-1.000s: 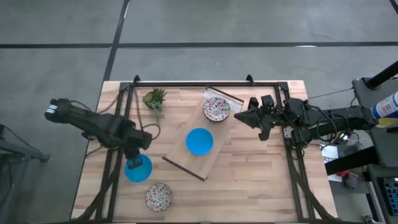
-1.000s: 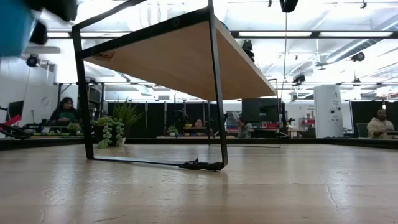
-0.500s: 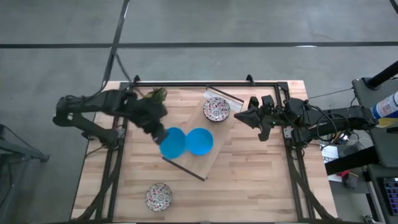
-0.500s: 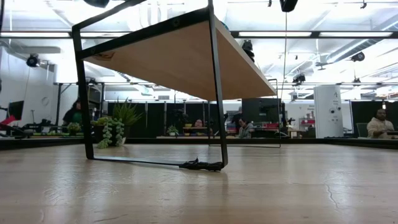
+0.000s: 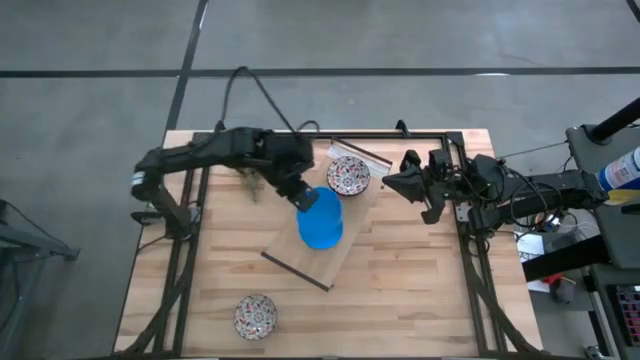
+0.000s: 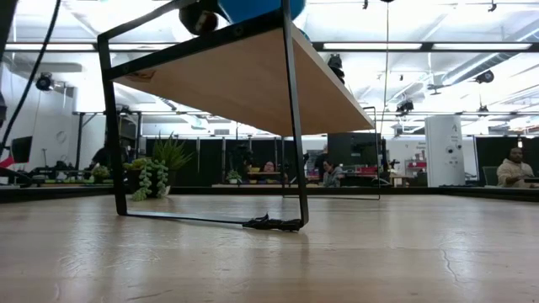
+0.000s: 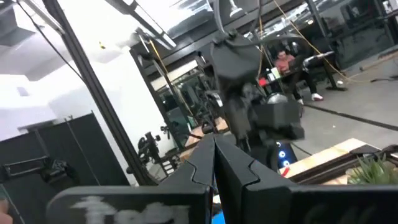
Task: Pick & Place Mini bowls
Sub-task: Stack the blue bowl on the blue bowl on the shelf
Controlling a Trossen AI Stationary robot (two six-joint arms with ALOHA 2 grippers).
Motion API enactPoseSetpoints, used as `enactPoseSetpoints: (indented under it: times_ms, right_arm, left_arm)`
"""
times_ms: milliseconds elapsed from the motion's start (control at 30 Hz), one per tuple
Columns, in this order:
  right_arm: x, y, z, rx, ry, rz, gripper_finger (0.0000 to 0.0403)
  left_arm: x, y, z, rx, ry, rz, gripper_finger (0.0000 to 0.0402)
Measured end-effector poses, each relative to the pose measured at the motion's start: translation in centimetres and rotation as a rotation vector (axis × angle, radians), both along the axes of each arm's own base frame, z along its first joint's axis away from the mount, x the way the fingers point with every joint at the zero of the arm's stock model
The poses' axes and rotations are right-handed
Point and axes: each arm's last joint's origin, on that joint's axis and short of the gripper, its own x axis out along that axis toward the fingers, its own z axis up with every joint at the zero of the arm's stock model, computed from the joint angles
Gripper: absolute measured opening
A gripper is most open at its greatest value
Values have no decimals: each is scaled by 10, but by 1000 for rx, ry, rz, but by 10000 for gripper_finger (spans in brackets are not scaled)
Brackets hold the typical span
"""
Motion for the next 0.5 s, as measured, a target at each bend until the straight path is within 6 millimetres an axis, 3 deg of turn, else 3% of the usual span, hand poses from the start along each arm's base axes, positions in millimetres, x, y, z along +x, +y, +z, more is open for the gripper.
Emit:
enactPoseSetpoints:
  times_ms: [167, 500]
  right_arm:
    - [-2, 2, 1, -7, -5, 27, 8]
    - [-2, 3, 1, -16, -3, 35, 8]
  left_arm:
    - [17, 1, -14, -15, 67, -42, 0]
    - [30, 2, -36, -28, 181, -63, 0]
